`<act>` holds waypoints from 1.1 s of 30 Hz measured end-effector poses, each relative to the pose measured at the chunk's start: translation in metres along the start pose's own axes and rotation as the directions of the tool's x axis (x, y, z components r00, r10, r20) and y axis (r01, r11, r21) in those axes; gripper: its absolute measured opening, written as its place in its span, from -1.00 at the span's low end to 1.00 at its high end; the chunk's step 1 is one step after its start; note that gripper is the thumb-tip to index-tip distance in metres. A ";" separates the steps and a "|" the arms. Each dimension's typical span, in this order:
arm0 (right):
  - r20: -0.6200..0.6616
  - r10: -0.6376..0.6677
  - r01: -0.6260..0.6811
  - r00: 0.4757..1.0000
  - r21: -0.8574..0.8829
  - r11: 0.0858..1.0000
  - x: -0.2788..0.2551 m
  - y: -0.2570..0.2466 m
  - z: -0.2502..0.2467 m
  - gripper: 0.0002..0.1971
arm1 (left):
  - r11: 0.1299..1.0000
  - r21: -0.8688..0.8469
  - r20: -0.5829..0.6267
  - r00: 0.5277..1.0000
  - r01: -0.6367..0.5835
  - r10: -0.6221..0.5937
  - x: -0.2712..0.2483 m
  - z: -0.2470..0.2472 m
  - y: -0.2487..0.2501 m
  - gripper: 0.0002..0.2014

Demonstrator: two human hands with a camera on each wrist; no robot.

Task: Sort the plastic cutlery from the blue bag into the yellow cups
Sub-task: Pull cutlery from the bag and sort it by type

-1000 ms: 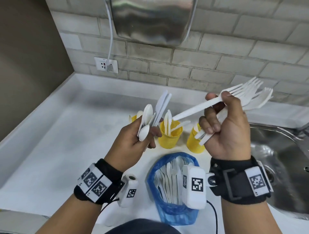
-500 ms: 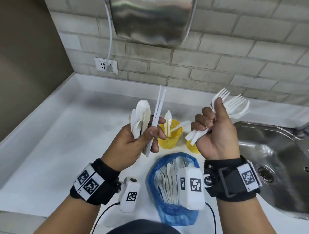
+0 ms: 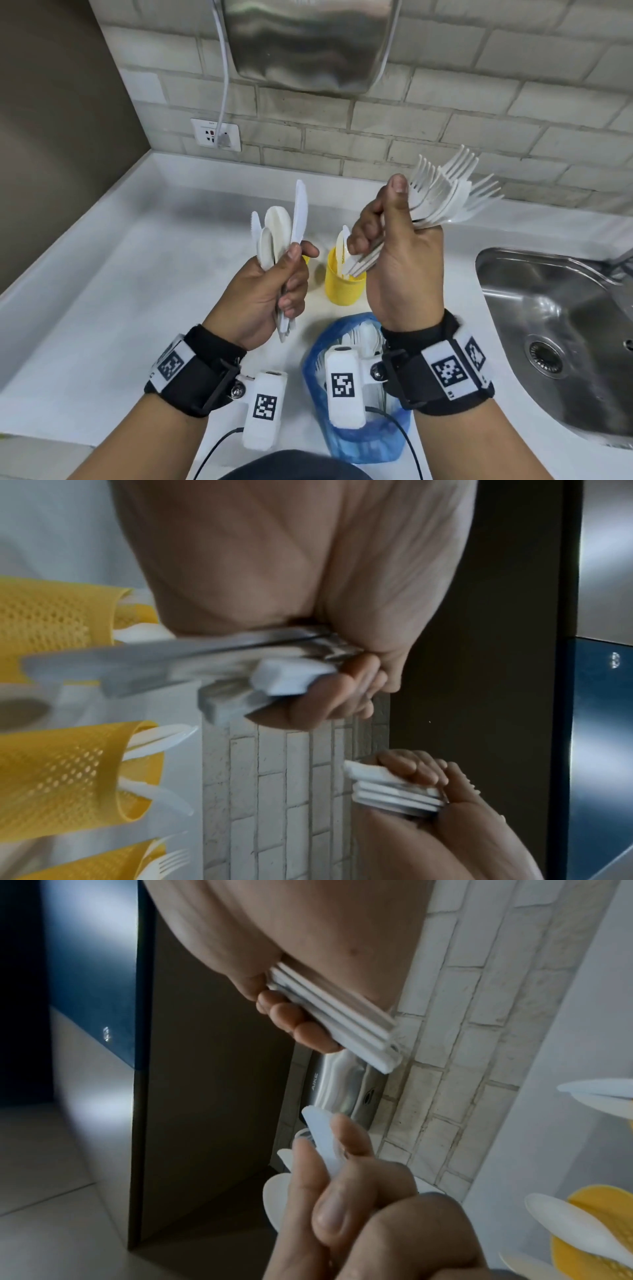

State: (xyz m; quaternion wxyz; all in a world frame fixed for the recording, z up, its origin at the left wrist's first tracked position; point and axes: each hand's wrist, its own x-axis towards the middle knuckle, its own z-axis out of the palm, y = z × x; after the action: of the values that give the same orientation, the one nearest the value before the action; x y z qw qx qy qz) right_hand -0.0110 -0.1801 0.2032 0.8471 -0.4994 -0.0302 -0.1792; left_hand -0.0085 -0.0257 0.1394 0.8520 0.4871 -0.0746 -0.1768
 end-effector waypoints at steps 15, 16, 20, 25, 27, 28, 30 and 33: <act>0.221 -0.052 0.135 0.974 -0.381 0.915 -0.016 0.047 0.004 -0.72 | 0.942 -0.198 -0.057 0.956 0.272 -0.288 0.013 -0.005 -0.009 -0.46; 0.217 -0.021 0.107 0.976 -0.396 0.912 -0.018 0.052 0.002 -0.75 | 0.941 -0.191 -0.065 0.953 0.280 -0.296 0.014 -0.006 -0.010 -0.47; 0.208 -0.015 0.124 0.978 -0.526 0.841 -0.016 0.069 -0.014 -0.67 | 0.935 -0.193 -0.103 0.942 0.297 -0.320 0.015 -0.010 -0.013 -0.55; 0.247 0.001 0.173 0.969 -0.683 0.710 -0.008 0.071 -0.035 -0.38 | 0.938 -0.158 -0.164 0.928 0.309 -0.333 0.018 -0.017 -0.018 -0.42; 0.299 0.038 0.193 0.954 -0.704 0.684 -0.006 0.065 -0.040 -0.55 | 0.941 -0.138 -0.172 0.928 0.309 -0.330 0.018 -0.018 -0.019 -0.38; 0.322 0.047 0.207 0.946 -0.707 0.676 -0.006 0.061 -0.041 -0.64 | 0.938 -0.144 -0.167 0.927 0.314 -0.336 0.017 -0.017 -0.019 -0.41; 0.327 0.021 0.222 0.945 -0.686 0.693 -0.004 0.056 -0.045 -0.68 | 0.934 -0.152 -0.163 0.924 0.323 -0.346 0.016 -0.014 -0.016 -0.61; 0.182 -0.050 0.160 0.982 -0.656 0.737 0.001 0.050 -0.051 -0.69 | 0.958 -0.047 -0.209 0.935 0.282 -0.285 0.014 -0.007 -0.013 -0.76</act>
State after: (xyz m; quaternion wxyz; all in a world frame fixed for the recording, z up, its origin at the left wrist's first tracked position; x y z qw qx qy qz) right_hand -0.0001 -0.2019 0.1362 0.5957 -0.7791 -0.0569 -0.1870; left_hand 0.0039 -0.0317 0.1242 0.8247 0.5017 0.0898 -0.2451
